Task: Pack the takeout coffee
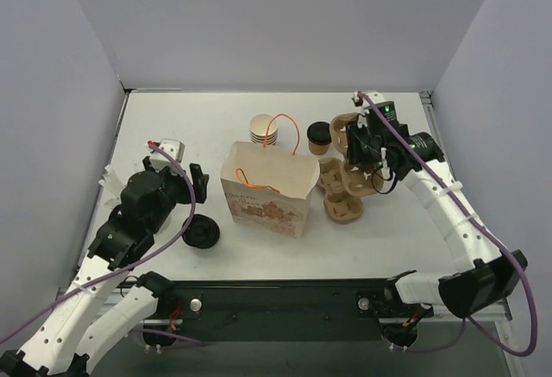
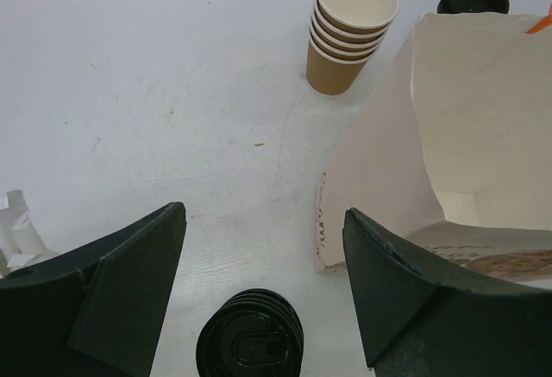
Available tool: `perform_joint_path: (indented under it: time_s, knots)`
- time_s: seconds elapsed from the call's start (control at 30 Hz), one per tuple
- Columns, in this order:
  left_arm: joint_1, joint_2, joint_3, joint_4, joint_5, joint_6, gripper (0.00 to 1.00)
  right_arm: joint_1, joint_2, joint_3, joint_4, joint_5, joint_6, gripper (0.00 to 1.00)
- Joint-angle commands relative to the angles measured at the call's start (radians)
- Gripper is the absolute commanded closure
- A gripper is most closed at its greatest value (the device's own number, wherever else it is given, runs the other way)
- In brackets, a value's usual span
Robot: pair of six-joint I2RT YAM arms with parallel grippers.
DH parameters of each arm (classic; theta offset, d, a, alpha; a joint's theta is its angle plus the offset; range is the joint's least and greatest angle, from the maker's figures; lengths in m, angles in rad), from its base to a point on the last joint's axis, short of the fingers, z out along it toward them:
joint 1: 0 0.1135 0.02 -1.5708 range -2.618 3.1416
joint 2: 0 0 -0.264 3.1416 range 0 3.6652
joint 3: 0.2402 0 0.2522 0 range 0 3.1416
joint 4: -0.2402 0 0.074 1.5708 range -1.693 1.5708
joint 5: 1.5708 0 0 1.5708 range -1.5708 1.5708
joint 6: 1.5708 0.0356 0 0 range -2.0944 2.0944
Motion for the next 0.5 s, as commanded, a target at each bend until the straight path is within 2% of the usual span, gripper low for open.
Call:
perform_joint_path:
  time_s: [0.0,0.23,0.47]
  knots:
    - [-0.002,0.055,0.122,0.033,0.074,-0.026,0.18,0.043,-0.118,0.099,-0.056,0.021,-0.021,0.64]
    - [0.001,0.139,0.221,-0.001,0.159,-0.064,0.20,0.184,-0.188,0.248,-0.033,0.030,-0.052,0.64]
    - [0.001,0.175,0.235,-0.002,0.191,-0.093,0.21,0.261,-0.185,0.276,0.143,-0.159,-0.093,0.66]
